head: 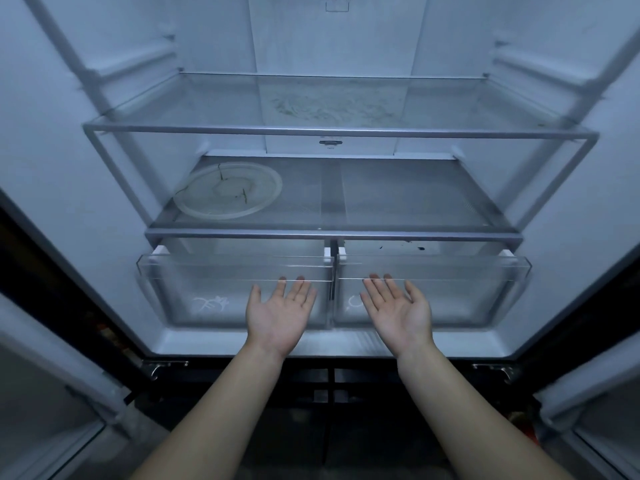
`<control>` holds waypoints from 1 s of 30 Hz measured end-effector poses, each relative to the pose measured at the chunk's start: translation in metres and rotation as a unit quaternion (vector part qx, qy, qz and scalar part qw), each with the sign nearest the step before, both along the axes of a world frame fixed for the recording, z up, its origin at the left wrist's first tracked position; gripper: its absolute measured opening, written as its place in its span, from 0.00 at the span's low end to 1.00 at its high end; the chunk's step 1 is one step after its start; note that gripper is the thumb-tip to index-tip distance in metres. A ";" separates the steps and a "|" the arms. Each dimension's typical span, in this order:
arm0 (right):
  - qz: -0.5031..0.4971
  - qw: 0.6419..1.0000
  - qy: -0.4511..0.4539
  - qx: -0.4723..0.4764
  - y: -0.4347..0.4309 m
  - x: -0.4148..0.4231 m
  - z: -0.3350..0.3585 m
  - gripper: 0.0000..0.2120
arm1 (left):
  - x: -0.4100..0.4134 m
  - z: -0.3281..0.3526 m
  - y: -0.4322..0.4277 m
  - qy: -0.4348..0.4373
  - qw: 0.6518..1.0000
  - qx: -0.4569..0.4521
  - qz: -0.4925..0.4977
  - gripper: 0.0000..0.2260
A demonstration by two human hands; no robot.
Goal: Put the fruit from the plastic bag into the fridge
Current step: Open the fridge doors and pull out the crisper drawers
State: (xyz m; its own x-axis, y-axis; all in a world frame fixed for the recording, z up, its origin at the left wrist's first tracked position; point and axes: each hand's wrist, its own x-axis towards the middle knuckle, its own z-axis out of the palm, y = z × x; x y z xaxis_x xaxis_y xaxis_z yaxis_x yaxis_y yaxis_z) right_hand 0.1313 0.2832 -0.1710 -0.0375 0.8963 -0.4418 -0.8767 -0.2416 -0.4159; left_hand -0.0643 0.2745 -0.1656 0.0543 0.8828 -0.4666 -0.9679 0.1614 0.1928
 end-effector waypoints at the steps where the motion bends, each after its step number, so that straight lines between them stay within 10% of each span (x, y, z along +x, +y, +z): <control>1: 0.001 1.000 0.000 0.000 -0.005 0.001 0.000 0.21 | 0.000 -0.001 -0.005 0.000 1.000 0.000 0.000 0.23; 30: 0.018 0.999 0.029 -0.002 -0.096 0.007 -0.005 0.20 | 0.014 -0.001 -0.100 -0.007 1.000 -0.014 0.015 0.25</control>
State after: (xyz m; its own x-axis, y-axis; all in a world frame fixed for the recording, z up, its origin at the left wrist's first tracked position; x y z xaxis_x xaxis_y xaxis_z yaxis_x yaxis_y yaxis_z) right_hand 0.1380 0.1877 -0.1764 -0.0955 0.8921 -0.4416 -0.8896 -0.2755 -0.3642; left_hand -0.0502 0.1746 -0.1667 0.0358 0.8703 -0.4912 -0.9749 0.1384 0.1743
